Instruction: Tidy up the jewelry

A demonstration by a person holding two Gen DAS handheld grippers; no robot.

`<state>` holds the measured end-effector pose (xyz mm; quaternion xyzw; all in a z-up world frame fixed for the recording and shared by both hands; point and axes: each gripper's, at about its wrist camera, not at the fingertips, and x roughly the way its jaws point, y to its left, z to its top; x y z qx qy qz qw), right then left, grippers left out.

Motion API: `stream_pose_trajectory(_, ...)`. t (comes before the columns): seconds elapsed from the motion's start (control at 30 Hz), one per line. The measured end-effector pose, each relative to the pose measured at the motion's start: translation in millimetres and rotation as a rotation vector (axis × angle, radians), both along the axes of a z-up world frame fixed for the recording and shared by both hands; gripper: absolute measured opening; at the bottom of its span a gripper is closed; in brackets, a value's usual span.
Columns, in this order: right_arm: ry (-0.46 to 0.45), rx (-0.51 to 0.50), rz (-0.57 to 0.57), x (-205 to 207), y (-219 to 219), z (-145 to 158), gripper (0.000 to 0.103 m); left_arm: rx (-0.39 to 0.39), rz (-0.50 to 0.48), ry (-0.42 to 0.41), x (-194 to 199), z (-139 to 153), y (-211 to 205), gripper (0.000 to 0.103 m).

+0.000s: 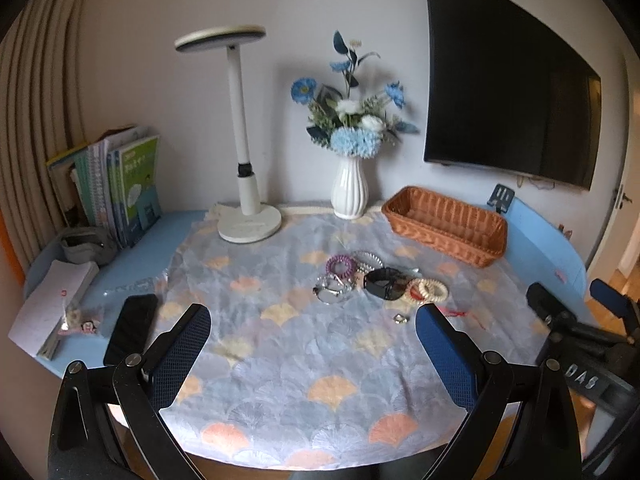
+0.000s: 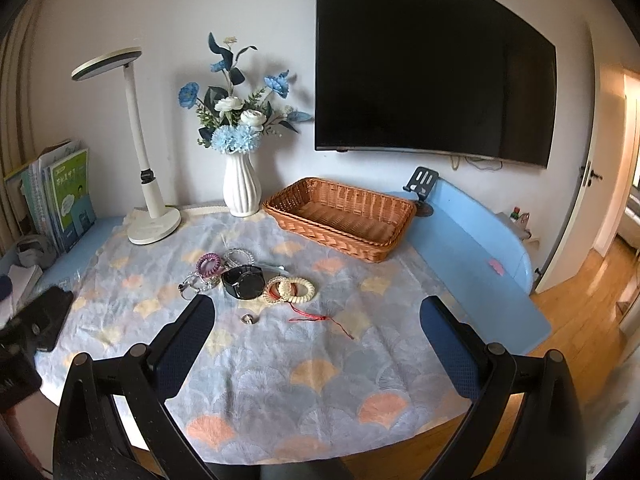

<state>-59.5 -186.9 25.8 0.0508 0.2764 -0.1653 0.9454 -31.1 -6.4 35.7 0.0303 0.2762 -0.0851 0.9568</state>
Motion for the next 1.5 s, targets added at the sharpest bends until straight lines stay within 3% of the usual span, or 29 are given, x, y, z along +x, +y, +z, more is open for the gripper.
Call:
stream_pose_trajectory(0.43, 0.085, -0.036, -0.004, 52.7, -14.6, -21.5, 0.103, 0.042, -0.051, 0.030, 45.9, -21.2, -20.4, 0.102)
stream_pose_trajectory(0.57, 0.070, -0.086, -0.008, 60.0, -31.5, -22.8, 0.103, 0.076, -0.091, 0.019, 60.0, -28.2, -23.0, 0.102)
stream_pose_trajectory(0.67, 0.059, -0.077, 0.043, 65.4, -47.2, -24.9, 0.102, 0.041, -0.174, 0.065, 76.3, -38.4, -14.1, 0.102)
stream_pose_trajectory(0.77, 0.084, -0.040, 0.102, 76.6, -57.5, -34.7, 0.094, -0.012, -0.247, 0.149, 99.8, -53.5, -6.6, 0.101)
stream_pose_trajectory(0.87, 0.120, -0.036, 0.152, 89.3, -57.8, -47.9, 0.090, -0.014, -0.272, 0.226, 123.0, -73.6, -5.4, 0.088)
stream_pose_trajectory(0.97, 0.150, -0.015, 0.223, 102.7, -56.2, -62.4, 0.084, 0.018, -0.266, 0.303, 149.5, -98.0, -8.3, 0.067)
stream_pose_trajectory(1.07, 0.192, 0.009, 0.293, 118.9, -54.8, -77.7, 0.062, -0.053, -0.307, 0.405, 177.1, -115.6, -11.8, 0.054)
stream_pose_trajectory(1.13, 0.217, 0.011, 0.313, 127.1, -56.8, -87.8, 0.059, -0.067, -0.367, 0.416, 188.2, -118.0, -26.1, 0.052)
stream_pose_trajectory(1.27, 0.285, 0.118, 0.365, 144.1, -84.6, -109.7, 0.058, 0.055, -0.547, 0.403, 202.4, -122.4, -75.6, 0.052)
stream_pose_trajectory(1.33, 0.315, 0.193, 0.402, 157.3, -101.7, -117.0, 0.052, 0.107, -0.622, 0.424, 211.3, -128.2, -97.3, 0.052)
stream_pose_trajectory(1.43, 0.354, 0.182, 0.427, 178.5, -109.9, -125.0, 0.048, 0.162, -0.661, 0.427, 222.4, -135.0, -118.8, 0.052)
stream_pose_trajectory(1.5, 0.367, 0.145, 0.465, 192.8, -106.0, -130.8, 0.036, 0.166, -0.688, 0.436, 229.3, -140.4, -127.2, 0.052)
